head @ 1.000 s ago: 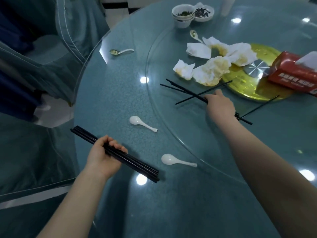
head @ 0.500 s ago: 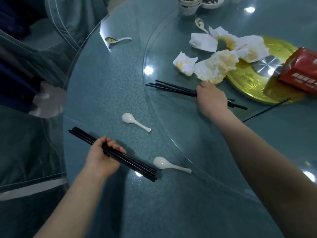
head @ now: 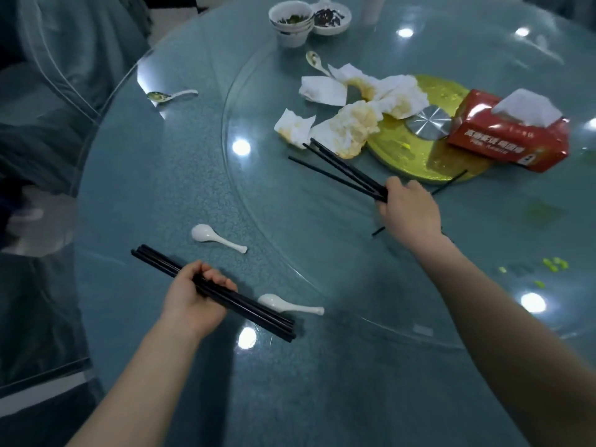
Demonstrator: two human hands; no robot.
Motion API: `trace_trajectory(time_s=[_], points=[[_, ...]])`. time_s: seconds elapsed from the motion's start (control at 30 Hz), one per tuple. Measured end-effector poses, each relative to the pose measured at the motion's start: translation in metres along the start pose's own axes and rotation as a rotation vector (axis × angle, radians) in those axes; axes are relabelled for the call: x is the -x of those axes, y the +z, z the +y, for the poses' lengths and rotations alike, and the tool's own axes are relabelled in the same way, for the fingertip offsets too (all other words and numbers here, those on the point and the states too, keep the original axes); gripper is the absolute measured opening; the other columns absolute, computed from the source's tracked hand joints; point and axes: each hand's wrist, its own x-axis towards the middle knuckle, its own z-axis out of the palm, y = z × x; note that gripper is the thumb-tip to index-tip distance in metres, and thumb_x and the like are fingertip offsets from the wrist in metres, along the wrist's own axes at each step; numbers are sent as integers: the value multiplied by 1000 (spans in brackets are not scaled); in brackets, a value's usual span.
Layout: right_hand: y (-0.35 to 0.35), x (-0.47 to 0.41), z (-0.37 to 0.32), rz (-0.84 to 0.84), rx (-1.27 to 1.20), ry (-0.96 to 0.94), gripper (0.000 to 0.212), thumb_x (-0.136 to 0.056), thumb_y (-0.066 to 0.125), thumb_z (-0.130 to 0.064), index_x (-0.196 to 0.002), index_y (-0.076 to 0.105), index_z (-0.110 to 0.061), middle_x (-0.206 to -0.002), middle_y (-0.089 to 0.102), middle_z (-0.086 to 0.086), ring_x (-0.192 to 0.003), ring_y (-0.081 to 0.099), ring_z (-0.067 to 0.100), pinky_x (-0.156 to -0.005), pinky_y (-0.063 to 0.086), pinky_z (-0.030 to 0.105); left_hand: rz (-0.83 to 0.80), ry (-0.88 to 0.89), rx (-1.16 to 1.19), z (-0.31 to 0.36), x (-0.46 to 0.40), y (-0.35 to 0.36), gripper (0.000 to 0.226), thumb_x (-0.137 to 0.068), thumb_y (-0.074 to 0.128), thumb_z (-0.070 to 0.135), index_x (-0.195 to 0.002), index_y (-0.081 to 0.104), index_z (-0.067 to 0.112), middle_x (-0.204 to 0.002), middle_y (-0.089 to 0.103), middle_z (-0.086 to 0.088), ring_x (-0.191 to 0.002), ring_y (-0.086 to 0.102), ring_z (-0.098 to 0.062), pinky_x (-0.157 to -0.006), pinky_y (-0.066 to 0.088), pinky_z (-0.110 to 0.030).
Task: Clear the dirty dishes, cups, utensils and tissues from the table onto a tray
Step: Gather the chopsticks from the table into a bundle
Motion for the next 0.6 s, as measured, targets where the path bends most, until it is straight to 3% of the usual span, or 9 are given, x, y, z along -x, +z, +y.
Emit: trace_trajectory(time_s=[0.07,0.17,0.3,0.33,0.47,0.6], points=[[-1,5,13,-77,-21,35,31,-92,53,-42,-98,49,-12,-70,38,2,-72,43,30,-58,30,35,-8,-5,-3,-1,2,2,28,-93,43,22,-65,40,19,-49,36,6,-45,36,-10,-61,36,-24],[-3,13,28,-131,24,7,34,-90,54,-49,-92,50,-16,-72,47,2,-73,47,28,-56,33,34,-17,-16,4,-2,4,2,28,-93,43,22,-65,40,19,-48,36,6,-43,37,-9,-60,35,-24],[0,22,36,-141,26,-46,8,-90,55,-25,-94,59,-19,-68,52,1,-68,52,29,-54,37,33,-21,-13,8,-1,7,0,28,-93,43,22,-65,41,19,-46,37,6,-40,38,-10,-60,36,-24],[0,24,35,-157,12,-58,11,-89,55,-20,-97,62,-21,-69,55,2,-69,53,30,-54,36,32,-19,-11,11,-1,7,-1,29,-93,44,23,-65,41,19,-47,37,6,-41,38,-10,-60,36,-24],[4,32,32,-222,-6,-128,14,-90,58,-26,-100,68,-25,-78,67,1,-78,61,28,-55,34,30,-13,-8,17,0,9,-7,29,-93,44,23,-65,41,19,-46,38,6,-41,38,-10,-60,36,-24],[3,35,22,-198,123,-216,14,-91,56,-27,-96,68,-25,-79,66,0,-77,61,26,-53,38,30,-4,-5,25,0,13,-9,29,-93,45,23,-65,41,18,-46,38,6,-43,38,-10,-60,36,-24]])
